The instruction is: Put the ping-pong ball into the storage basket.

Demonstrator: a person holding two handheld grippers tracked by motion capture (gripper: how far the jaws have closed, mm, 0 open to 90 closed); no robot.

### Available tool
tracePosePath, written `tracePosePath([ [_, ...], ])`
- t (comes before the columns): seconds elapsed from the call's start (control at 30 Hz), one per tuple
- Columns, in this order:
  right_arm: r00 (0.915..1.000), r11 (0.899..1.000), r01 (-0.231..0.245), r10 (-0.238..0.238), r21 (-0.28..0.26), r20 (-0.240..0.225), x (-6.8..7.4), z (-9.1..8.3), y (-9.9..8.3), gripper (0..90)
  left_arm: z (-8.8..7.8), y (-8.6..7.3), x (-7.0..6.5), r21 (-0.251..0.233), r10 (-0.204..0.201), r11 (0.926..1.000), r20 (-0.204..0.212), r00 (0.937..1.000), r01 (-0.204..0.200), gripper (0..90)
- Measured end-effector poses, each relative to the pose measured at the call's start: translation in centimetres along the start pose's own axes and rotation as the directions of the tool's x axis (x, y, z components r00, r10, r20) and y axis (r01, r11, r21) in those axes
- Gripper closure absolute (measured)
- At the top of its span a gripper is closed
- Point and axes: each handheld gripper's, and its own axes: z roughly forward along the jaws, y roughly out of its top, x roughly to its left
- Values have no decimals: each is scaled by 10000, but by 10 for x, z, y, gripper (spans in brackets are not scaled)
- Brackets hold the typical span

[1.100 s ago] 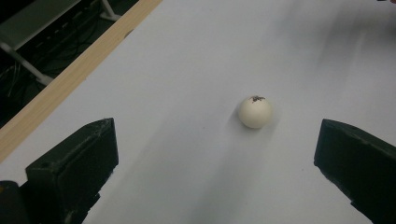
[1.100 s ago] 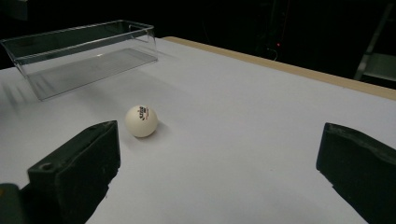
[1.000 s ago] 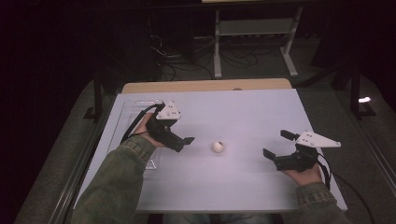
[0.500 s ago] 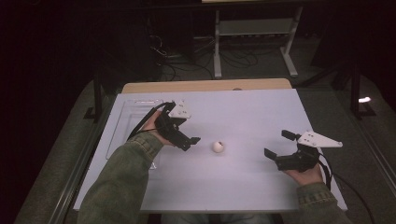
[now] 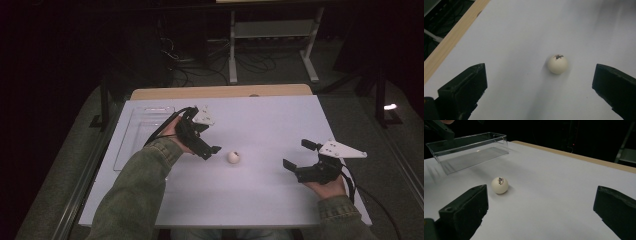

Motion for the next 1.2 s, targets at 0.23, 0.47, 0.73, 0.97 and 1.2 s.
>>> tracePosePath([
  [0.23,10000,10000,-66,66,39,-22,0,-1,-1,0,8,8,-2,152,219,9996,183,9996,-222,0],
  [0.47,10000,10000,-78,78,4,-11,-1,-3,-1,0,13,14,-1,284,327,9990,258,9991,-334,0],
  [0.73,9999,9999,-121,121,18,-44,-1,-3,-1,0,23,18,-4,823,611,9945,421,9972,-644,0],
  [0.97,9995,9997,-223,225,93,-202,-2,-3,-2,0,33,27,-5,995,711,9920,720,9949,-781,0],
  [1.2,9995,9998,-206,208,86,-232,-1,-3,-2,0,44,30,-6,1314,844,9867,864,9927,-953,0],
])
